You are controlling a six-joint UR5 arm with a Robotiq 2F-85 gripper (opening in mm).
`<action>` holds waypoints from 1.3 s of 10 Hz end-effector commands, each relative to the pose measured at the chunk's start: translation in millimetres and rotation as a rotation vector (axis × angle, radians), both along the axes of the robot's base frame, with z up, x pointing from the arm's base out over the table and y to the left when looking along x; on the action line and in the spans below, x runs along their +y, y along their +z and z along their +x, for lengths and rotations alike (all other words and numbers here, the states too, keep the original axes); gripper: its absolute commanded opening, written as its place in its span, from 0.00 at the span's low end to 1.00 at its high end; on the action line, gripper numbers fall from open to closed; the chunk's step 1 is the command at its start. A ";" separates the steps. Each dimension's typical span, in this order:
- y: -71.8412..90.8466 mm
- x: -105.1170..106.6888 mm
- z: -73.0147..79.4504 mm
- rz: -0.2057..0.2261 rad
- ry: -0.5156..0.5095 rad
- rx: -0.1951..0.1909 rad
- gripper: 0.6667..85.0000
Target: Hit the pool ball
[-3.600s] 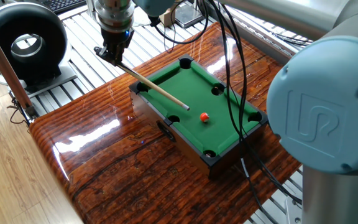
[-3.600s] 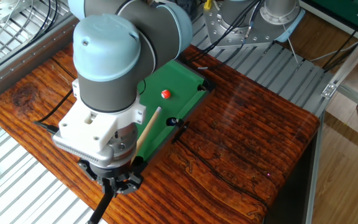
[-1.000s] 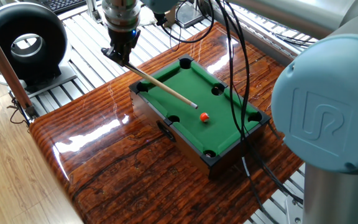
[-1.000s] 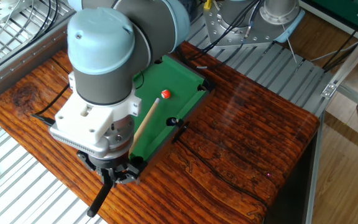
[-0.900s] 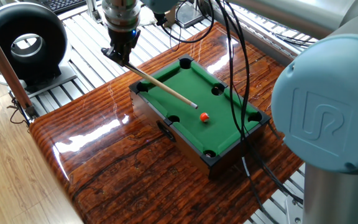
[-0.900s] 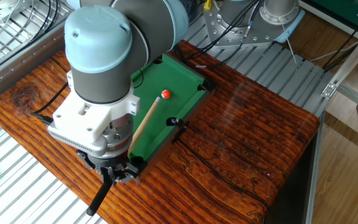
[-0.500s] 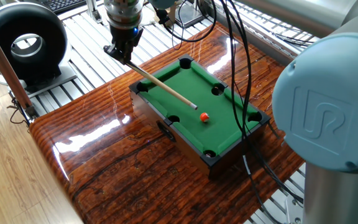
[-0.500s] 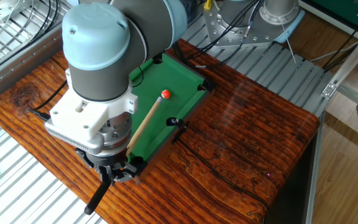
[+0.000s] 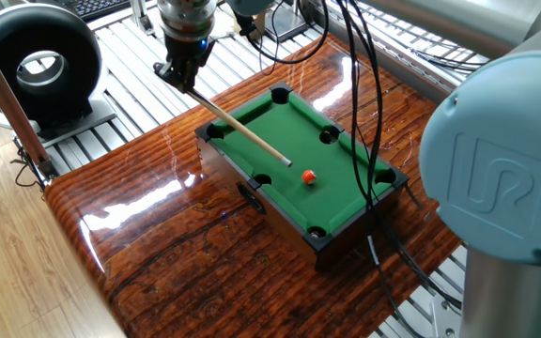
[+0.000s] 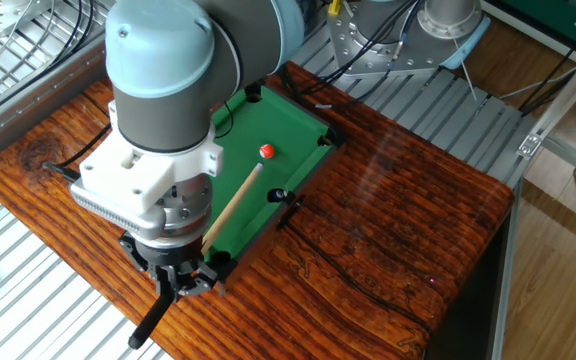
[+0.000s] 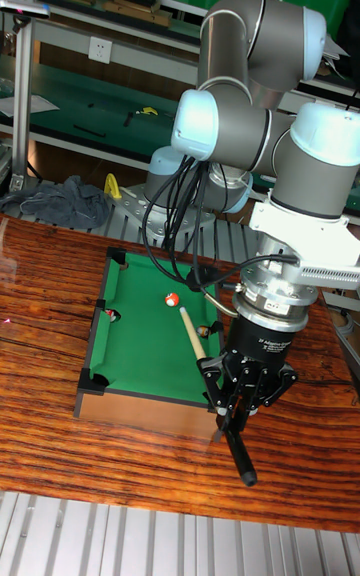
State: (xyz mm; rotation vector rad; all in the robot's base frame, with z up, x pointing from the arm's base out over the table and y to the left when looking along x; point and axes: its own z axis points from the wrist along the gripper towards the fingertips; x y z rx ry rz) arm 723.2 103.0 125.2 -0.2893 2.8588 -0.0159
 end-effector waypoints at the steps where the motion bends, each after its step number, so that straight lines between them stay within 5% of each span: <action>1: 4.0 3.7 6.2 0.015 -0.011 -0.034 0.01; 13: -2.1 7.1 -18.0 -0.009 0.013 -0.026 0.01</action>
